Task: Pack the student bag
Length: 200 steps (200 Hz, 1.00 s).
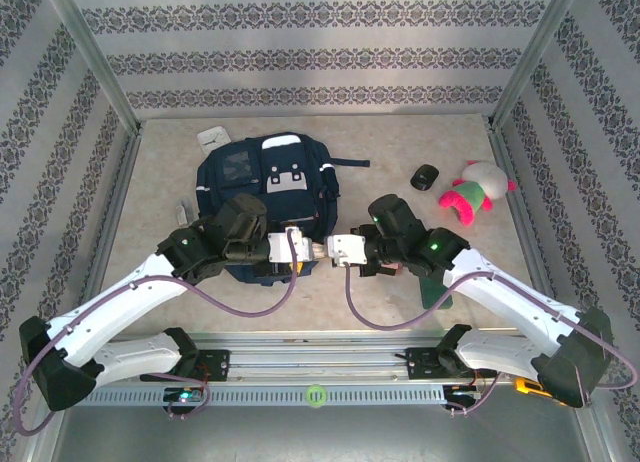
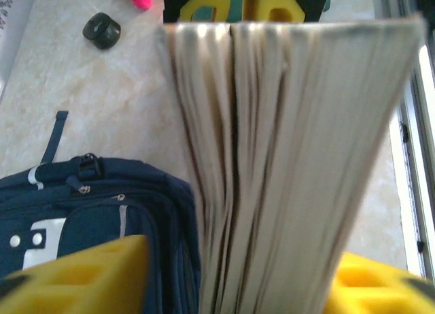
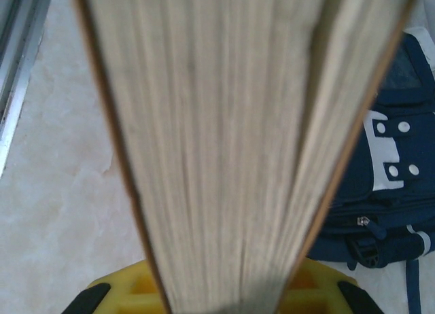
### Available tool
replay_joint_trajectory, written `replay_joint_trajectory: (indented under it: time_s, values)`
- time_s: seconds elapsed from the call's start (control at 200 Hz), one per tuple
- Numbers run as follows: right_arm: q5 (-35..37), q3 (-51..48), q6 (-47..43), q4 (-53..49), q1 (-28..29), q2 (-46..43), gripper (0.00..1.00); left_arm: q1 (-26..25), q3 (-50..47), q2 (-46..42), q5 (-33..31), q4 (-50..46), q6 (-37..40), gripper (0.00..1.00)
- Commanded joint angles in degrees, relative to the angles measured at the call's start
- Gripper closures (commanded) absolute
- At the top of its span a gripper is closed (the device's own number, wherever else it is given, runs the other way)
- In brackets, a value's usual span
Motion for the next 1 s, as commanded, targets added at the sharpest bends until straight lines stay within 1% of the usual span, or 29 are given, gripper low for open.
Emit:
replay_joint_trajectory:
  time_s: [0.0,0.02,0.06,0.105,0.15,0.18,0.225,0.25,0.34,0.39,0.46,0.55,0.62,0.705,0.819,0.904,0.994]
  values:
    - [-3.0,2.9,1.3,3.0,0.7,-0.3,1.0,-0.9,-2.8,-1.2,4.3,7.4,-0.8,0.81]
    - [-2.7,2.9,1.6,3.1,0.6,-0.4,1.0,-0.9,-3.4,-1.6,4.0,8.2,-1.2,0.9]
    - [-2.7,2.7,2.8,3.6,-0.1,-1.2,0.98,-0.8,-4.5,-2.8,3.7,9.8,-1.9,1.0]
    - [-3.9,1.8,4.3,4.6,-1.6,-2.4,0.89,-0.7,-5.8,-4.6,3.6,11.5,-2.7,1.0]
    - [-6.6,0.4,6.8,6.6,-4.0,-4.4,0.73,-0.1,-6.9,-6.5,4.0,13.4,-4.2,1.0]
    - [-9.3,-1.0,9.1,8.3,-6.0,-6.0,0.62,0.5,-7.7,-7.7,4.6,14.5,-5.3,1.0]
    - [-15.0,-3.6,13.3,11.8,-10.1,-8.4,0.52,1.4,-8.5,-9.6,6.2,16.1,-7.0,1.0]
    - [-18.7,-5.1,15.7,14.0,-12.8,-9.6,0.48,2.1,-8.9,-10.6,7.1,17.1,-8.1,1.0]
    - [-31.3,-11.3,28.6,25.1,-21.9,-13.0,0.4,4.2,-11.0,-13.7,11.0,21.8,-13.2,1.0]
    - [-35.9,-14.5,34.7,32.6,-25.3,-14.6,0.38,5.5,-12.3,-15.1,13.5,25.6,-16.0,1.0]
    - [-39.1,-17.4,42.5,40.7,-28.0,-15.8,0.35,7.0,-13.7,-16.6,16.7,30.4,-20.4,1.0]
    - [-42.4,-20.1,50.3,49.4,-30.0,-15.7,0.32,8.9,-14.4,-17.4,20.9,35.3,-24.7,1.0]
    - [-44.2,-21.3,55.1,55.2,-30.2,-14.6,0.31,9.6,-13.6,-17.0,23.4,36.4,-26.2,1.0]
    - [-48.5,-21.4,59.3,60.8,-30.1,-12.5,0.31,9.6,-12.6,-16.4,24.9,36.8,-26.9,1.0]
    - [-52.6,-20.7,64.3,66.8,-29.9,-10.4,0.35,9.9,-12.7,-15.9,25.7,40.1,-29.5,1.0]
    - [-54.0,-20.4,64.4,67.2,-29.3,-10.0,0.41,10.5,-13.5,-15.7,25.2,44.1,-32.4,1.0]
    - [-54.9,-20.3,64.3,67.4,-29.0,-9.7,0.45,11.4,-15.4,-15.6,24.3,50.5,-36.6,1.0]
